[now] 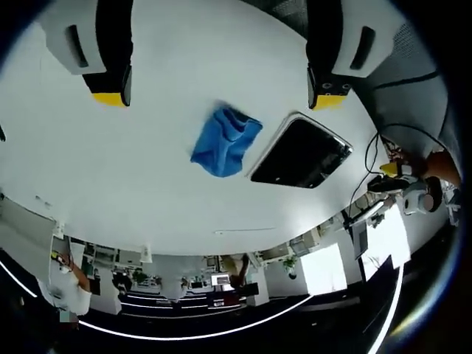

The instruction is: Wipe the mirror surface with the cleaning cloth until all visible marks leave the cleaned area.

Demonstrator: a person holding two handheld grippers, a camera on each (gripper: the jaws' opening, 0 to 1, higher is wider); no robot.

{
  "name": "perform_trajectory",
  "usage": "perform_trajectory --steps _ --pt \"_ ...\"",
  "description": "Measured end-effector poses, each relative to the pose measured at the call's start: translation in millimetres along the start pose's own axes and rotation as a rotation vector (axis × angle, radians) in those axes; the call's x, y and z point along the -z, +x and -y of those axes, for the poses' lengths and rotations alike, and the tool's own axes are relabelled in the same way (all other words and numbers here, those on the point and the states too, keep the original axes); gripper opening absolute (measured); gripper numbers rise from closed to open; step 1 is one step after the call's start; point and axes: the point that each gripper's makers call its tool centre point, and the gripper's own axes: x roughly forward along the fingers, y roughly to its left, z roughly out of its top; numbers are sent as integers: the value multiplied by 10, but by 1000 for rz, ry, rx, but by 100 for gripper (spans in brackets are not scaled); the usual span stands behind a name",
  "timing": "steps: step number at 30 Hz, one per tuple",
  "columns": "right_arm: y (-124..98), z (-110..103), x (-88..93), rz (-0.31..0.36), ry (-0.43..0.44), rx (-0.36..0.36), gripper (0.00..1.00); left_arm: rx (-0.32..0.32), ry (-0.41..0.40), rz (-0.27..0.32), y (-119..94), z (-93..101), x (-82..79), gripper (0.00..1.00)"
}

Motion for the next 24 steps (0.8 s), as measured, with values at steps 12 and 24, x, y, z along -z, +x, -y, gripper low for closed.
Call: perform_trajectory --steps 12,24 --pt "0 -29 91 -57 -26 39 98 -12 7 4 -13 -40 -1 99" --pt "-90 -21 91 -104 -27 115 99 57 -4 -67 -102 85 101 99"
